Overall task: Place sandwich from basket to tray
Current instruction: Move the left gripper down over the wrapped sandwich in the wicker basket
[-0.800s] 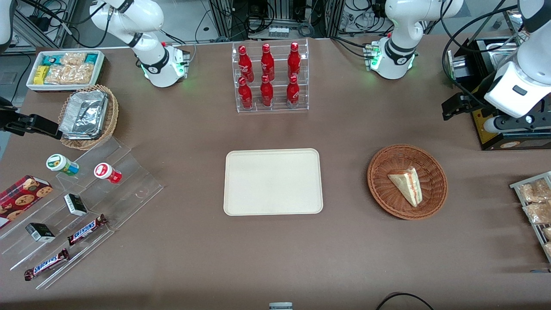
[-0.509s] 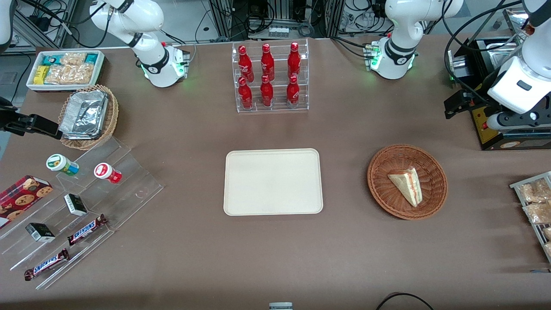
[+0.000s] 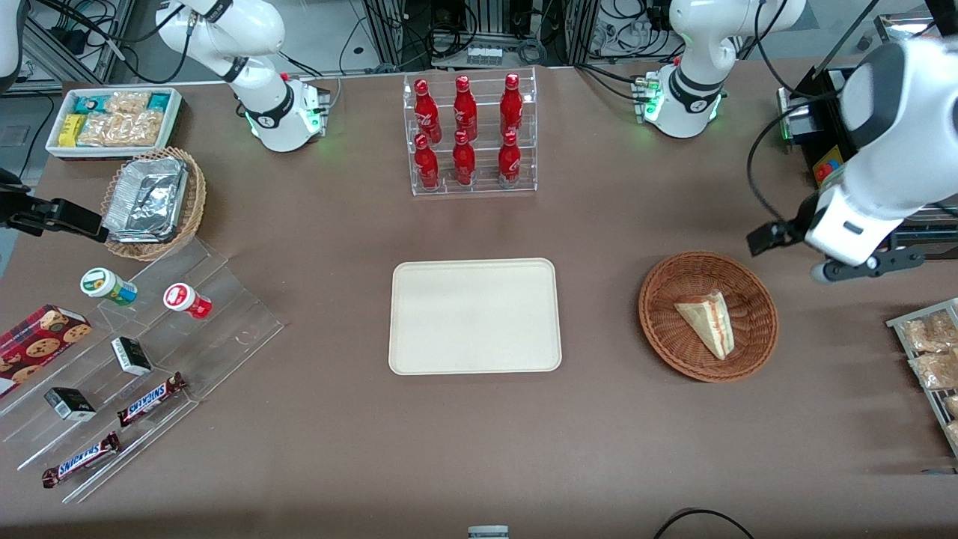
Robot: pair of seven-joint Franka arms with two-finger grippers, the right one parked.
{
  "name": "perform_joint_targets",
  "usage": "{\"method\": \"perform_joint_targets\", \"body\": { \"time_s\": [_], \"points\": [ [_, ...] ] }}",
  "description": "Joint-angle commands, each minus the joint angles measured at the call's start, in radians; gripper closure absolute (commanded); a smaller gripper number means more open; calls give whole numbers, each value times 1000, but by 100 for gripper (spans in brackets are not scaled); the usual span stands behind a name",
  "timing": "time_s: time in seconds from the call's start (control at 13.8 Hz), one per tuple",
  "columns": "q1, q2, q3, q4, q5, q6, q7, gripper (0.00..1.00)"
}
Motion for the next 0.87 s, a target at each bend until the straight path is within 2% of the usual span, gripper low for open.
{"method": "perform_joint_targets", "body": {
  "time_s": [0.0, 0.51, 0.8],
  "points": [
    [-7, -19, 2, -97, 23, 110, -146, 0],
    [-6, 59, 1, -292, 23, 417, -180, 0],
    [-6, 134, 1, -299, 14, 524, -212, 0]
  ]
}}
